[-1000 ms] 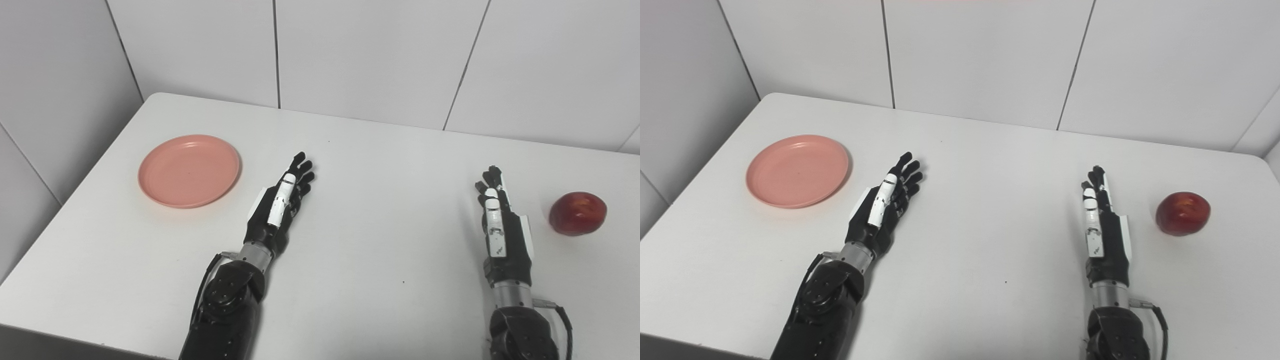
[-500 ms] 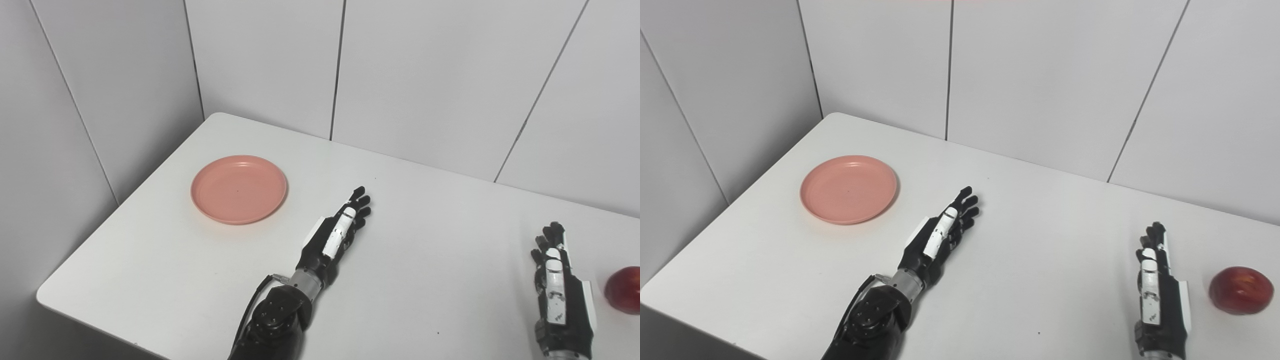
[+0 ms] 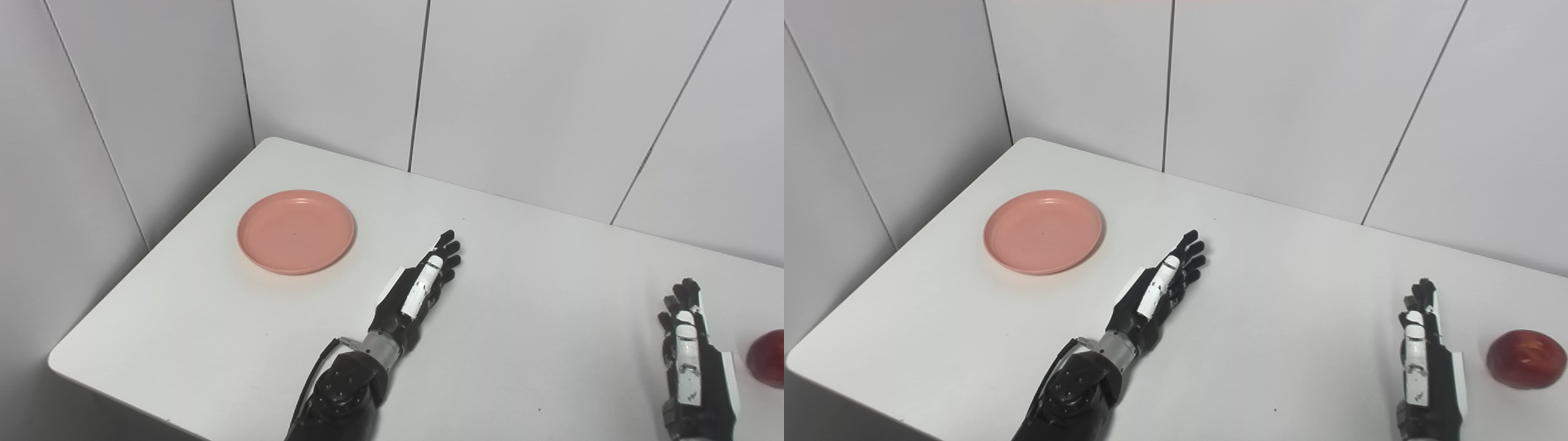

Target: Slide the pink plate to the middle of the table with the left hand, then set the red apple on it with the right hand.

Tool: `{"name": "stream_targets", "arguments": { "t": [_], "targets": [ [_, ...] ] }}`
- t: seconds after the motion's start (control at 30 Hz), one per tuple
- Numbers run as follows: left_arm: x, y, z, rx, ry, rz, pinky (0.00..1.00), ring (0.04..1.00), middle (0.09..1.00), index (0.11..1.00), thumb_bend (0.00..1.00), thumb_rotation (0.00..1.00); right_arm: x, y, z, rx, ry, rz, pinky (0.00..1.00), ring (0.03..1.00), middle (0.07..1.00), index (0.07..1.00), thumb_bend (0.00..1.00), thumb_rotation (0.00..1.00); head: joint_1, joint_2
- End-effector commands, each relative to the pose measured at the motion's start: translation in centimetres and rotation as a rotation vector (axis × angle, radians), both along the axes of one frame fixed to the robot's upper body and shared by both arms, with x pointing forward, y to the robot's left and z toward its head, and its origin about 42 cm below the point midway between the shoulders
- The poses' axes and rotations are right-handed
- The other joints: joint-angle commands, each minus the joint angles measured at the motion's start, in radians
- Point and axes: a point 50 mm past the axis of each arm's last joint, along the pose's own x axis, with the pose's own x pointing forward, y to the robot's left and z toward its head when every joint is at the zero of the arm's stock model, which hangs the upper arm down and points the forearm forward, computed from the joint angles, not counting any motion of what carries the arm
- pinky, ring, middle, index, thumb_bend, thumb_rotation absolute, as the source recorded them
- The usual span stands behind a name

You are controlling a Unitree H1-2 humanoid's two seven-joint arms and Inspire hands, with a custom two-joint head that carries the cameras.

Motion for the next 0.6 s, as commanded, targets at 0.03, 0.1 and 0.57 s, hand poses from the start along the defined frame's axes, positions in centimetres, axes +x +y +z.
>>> {"name": "stream_targets", "arguments": {
  "t": [0.03, 0.1, 0.57],
  "targets": [
    [0.1, -0.3, 0.7, -0.005, -0.028, -0.008, 0.99, 0.972, 0.978, 0.966, 0.39, 1.00, -0.8, -0.2, -0.6, 0.012, 0.025, -0.017, 1.00, 1.000, 1.000, 1.000, 0.02, 1.00, 0.008, -0.001],
    [0.2, -0.2, 1.0, -0.002, -0.034, -0.011, 0.99, 0.973, 0.980, 0.968, 0.39, 1.00, -0.7, -0.2, -0.6, 0.011, 0.025, -0.017, 1.00, 1.000, 1.000, 1.000, 0.01, 1.00, 0.011, -0.004],
    [0.6, 0.6, 4.9, 0.020, -0.096, -0.035, 0.97, 0.942, 0.954, 0.945, 0.40, 1.00, -0.7, 0.4, -0.4, 0.020, 0.040, -0.009, 1.00, 1.000, 1.000, 1.000, 0.00, 1.00, 0.018, -0.015]
  ]
}}
